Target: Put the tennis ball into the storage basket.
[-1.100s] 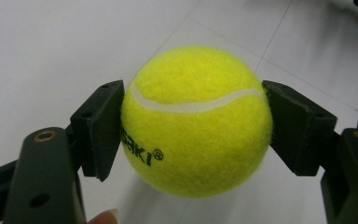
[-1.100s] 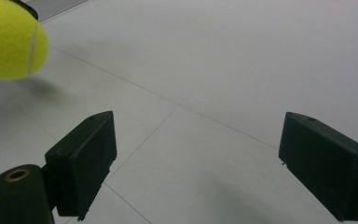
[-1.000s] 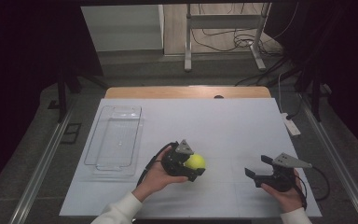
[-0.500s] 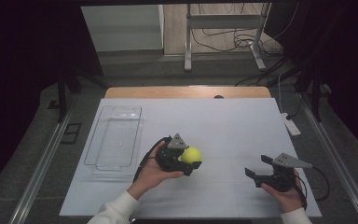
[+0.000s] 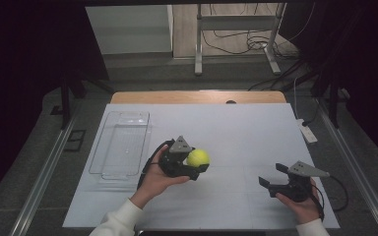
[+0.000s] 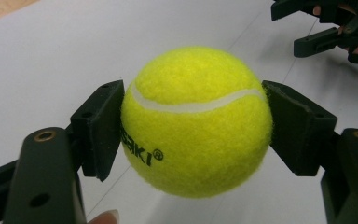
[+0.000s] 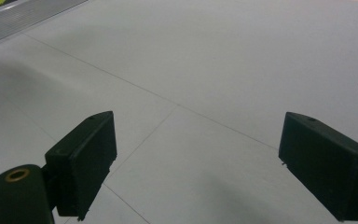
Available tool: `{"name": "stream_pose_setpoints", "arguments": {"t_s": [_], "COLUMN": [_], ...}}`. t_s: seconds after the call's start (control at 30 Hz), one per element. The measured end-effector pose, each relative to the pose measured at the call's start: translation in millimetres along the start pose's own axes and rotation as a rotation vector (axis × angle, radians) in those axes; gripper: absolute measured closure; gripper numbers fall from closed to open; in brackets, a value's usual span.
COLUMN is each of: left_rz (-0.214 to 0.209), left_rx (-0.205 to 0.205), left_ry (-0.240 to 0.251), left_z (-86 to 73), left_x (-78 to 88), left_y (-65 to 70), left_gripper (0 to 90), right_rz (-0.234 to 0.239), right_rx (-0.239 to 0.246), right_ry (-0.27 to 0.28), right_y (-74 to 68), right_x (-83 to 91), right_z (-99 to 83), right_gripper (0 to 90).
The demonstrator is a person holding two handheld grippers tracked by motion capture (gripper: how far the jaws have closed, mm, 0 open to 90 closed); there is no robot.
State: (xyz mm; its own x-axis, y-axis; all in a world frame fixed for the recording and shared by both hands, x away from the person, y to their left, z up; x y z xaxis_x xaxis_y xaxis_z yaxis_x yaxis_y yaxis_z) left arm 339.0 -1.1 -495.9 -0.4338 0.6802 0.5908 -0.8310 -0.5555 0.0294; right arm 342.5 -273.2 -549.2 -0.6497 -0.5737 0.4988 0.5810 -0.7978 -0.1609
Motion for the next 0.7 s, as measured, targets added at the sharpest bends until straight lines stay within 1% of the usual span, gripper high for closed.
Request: {"name": "stream_pose_setpoints", "arguments": {"t_s": [0.07, 0.47, 0.7], "left_rz": [0.002, 0.033, 0.036], "left_rx": [-0.001, 0.014, 0.020], "left_ry": [0.000, 0.043, 0.059], "left_z": [0.3, 7.0, 11.0], "left_x": [1.0, 14.5, 17.5], "left_y": [-0.7, -9.9, -11.9], "left_gripper": [26.6, 26.7, 26.7], "right_rz": [0.000, -0.001, -0.001], "right_rx": [0.000, 0.000, -0.003], "right_ry": [0.000, 0.001, 0.001], "right_y": [-0.1, 0.1, 0.3], "right_x": [0.0, 0.0, 0.0], "right_z": [0.0, 0.1, 0.2], "right_gripper": [11.3, 11.3, 11.3]}}
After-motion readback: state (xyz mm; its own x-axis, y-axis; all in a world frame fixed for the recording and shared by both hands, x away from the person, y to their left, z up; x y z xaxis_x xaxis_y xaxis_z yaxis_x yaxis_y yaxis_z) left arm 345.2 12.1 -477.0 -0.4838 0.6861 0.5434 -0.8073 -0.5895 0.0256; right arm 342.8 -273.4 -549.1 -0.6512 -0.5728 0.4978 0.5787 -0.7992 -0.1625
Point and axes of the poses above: each handheld gripper's, and its own axes: x roughly backward along the jaws, z roughly out of its top, y roughly to its right, the point moved 9 cm from there along -x, roughly forward along the jaws, and after that the axes turned 6 degrees about -x, right-handed, at the moved point
